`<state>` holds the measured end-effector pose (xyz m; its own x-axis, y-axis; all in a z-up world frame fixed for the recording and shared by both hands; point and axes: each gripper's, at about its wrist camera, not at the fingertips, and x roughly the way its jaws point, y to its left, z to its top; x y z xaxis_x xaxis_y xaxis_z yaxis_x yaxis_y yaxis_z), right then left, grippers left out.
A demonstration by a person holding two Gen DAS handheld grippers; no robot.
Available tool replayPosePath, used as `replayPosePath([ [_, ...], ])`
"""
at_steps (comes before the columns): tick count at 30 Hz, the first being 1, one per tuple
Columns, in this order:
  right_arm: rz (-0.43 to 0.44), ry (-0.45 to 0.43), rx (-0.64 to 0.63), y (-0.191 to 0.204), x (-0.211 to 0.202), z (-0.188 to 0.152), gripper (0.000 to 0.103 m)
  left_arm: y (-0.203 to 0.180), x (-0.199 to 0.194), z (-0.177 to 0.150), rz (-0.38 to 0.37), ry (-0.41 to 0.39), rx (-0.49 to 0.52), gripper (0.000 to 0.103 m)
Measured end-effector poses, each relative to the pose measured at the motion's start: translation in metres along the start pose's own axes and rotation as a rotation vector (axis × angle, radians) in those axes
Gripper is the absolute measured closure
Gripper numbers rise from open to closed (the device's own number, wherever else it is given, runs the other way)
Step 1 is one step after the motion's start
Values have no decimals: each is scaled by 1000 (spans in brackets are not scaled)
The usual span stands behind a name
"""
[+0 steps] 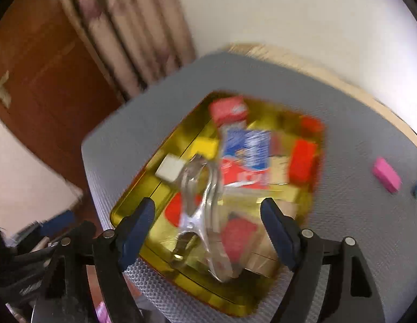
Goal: Organize rigid objects
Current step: 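Carry the metal clip into the tin and open the right tool, then grasp the pink eraser with the left tool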
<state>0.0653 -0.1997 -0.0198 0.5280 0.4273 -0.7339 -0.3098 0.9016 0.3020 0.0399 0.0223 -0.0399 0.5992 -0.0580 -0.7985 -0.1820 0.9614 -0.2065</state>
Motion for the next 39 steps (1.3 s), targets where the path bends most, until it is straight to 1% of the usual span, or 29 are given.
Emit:
replayPosePath([
  [1, -4, -21, 38, -17, -11, -7, 22, -4, -3, -1, -11, -14, 22, 36],
  [2, -36, -33, 65, -33, -19, -16, 15, -9, -5, -1, -20, -23, 43, 36],
  [3, -87, -42, 84, -51, -27, -28, 13, -14, -8, -2, -31, -34, 69, 36],
  [5, -216, -43, 96, -89, -41, -56, 12, -30, -15, -6, -71, -57, 142, 36],
  [7, -366, -4, 100, -129, -52, -85, 12, -49, -22, -11, -137, -70, 228, 36],
  [9, -455, 17, 123, -169, -70, -112, 12, -76, -28, -16, -220, -73, 342, 36],
  [10, -490, 24, 126, -183, -77, -121, 12, -92, -31, -18, -245, -79, 414, 36],
  [12, -575, 39, 127, -214, -93, -139, 12, -130, -33, -21, -269, -93, 594, 36],
  [14, -608, 31, 153, -236, -104, -151, 12, -171, -32, -16, -289, -106, 738, 36],
  [16, -614, 8, 203, -257, -117, -160, 12, -202, -26, -7, -339, -89, 829, 36],
  [17, -608, -5, 229, -265, -120, -163, 12, -223, -20, -1, -369, -77, 890, 36],
  [19, -570, -36, 300, -283, -125, -172, 12, -260, -6, 11, -426, -76, 1013, 36],
  [20, -548, -46, 334, -290, -125, -176, 12, -280, 4, 16, -455, -58, 1098, 36],
  [21, -518, -53, 369, -297, -124, -181, 12, -298, 16, 21, -453, -50, 1161, 36],
  [22, -499, -54, 384, -301, -123, -183, 12, -318, 33, 28, -458, -21, 1237, 36],
  [23, -481, -56, 391, -303, -122, -185, 12, -329, 44, 31, -465, 10, 1281, 36],
  [24, -469, -67, 391, -301, -123, -185, 12, -344, 59, 34, -453, 47, 1335, 36],
  [25, -457, -86, 391, -300, -124, -185, 11, -357, 73, 36, -427, 64, 1376, 36],
  [26, -452, -95, 394, -300, -124, -185, 7, -368, 87, 38, -434, 90, 1414, 36],
  [28, -443, -99, 399, -299, -124, -185, 6, -385, 110, 38, -463, 172, 1474, 36],
  [30, -431, -103, 405, -300, -126, -187, 6, -397, 128, 37, -465, 206, 1534, 36],
  [32, -419, -98, 413, -301, -124, -186, 5, -404, 139, 32, -472, 215, 1614, 36],
  [35, -400, -93, 421, -303, -122, -185, 2, -413, 154, 23, -497, 204, 1753, 37],
  [37, -381, -92, 434, -309, -121, -184, 1, -414, 163, 19, -509, 182, 1808, 40],
  [39, -369, -93, 446, -312, -121, -184, 0, -416, 172, 23, -524, 200, 1815, 43],
])
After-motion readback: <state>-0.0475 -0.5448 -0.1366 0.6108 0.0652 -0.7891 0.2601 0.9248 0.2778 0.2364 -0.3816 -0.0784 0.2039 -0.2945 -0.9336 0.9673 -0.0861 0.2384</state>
